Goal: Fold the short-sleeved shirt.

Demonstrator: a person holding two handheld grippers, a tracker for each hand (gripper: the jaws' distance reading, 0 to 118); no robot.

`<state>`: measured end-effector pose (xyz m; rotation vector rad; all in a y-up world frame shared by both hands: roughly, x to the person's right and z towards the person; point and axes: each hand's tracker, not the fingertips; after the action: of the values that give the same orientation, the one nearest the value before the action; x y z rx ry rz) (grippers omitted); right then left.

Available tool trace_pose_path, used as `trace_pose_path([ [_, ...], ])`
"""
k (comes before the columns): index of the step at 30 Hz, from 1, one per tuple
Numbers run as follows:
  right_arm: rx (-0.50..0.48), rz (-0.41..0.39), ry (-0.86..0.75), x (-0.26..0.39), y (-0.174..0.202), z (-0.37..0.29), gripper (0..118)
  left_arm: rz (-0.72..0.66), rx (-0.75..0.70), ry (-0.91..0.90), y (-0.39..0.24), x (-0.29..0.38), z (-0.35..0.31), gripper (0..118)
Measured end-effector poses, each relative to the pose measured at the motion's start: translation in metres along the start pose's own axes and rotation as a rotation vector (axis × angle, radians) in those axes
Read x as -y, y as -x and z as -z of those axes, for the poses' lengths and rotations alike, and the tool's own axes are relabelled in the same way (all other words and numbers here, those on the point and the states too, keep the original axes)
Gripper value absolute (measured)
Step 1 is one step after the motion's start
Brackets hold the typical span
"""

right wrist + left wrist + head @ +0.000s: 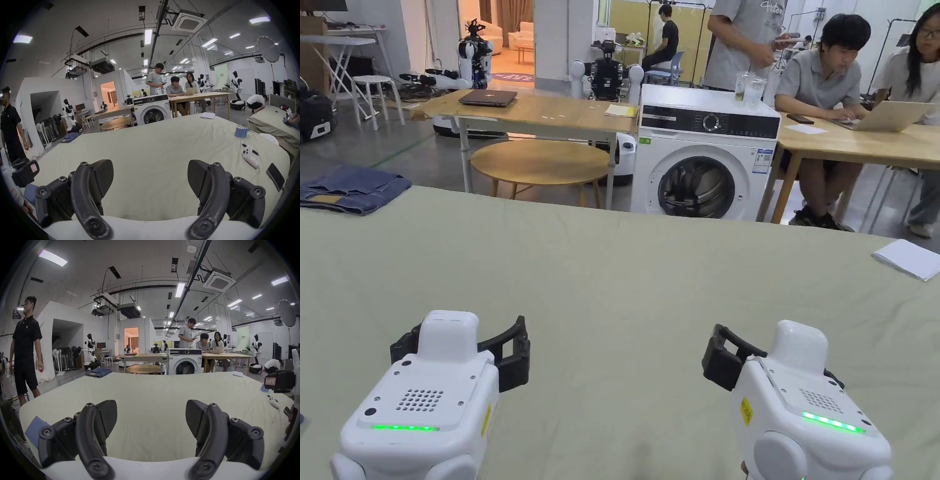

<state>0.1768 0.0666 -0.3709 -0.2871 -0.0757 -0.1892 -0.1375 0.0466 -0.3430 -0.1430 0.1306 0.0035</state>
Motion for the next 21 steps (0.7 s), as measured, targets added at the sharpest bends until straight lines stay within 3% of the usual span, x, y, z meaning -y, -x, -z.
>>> trace_pose_path([
  [9,0.026,-0.067,-0.011,0.003,0.004,-0.003,95,0.007,0.026,0.017,-0.002,0.003,-0.001,88],
  [16,0.055,-0.074,-0.007,0.004,-0.001,0.002,95,-0.008,0.041,0.022,-0.002,0.001,0.0,88],
  [21,-0.023,-0.037,0.032,0.003,-0.008,0.005,95,-0.006,0.046,0.023,-0.002,0.0,0.002,88],
])
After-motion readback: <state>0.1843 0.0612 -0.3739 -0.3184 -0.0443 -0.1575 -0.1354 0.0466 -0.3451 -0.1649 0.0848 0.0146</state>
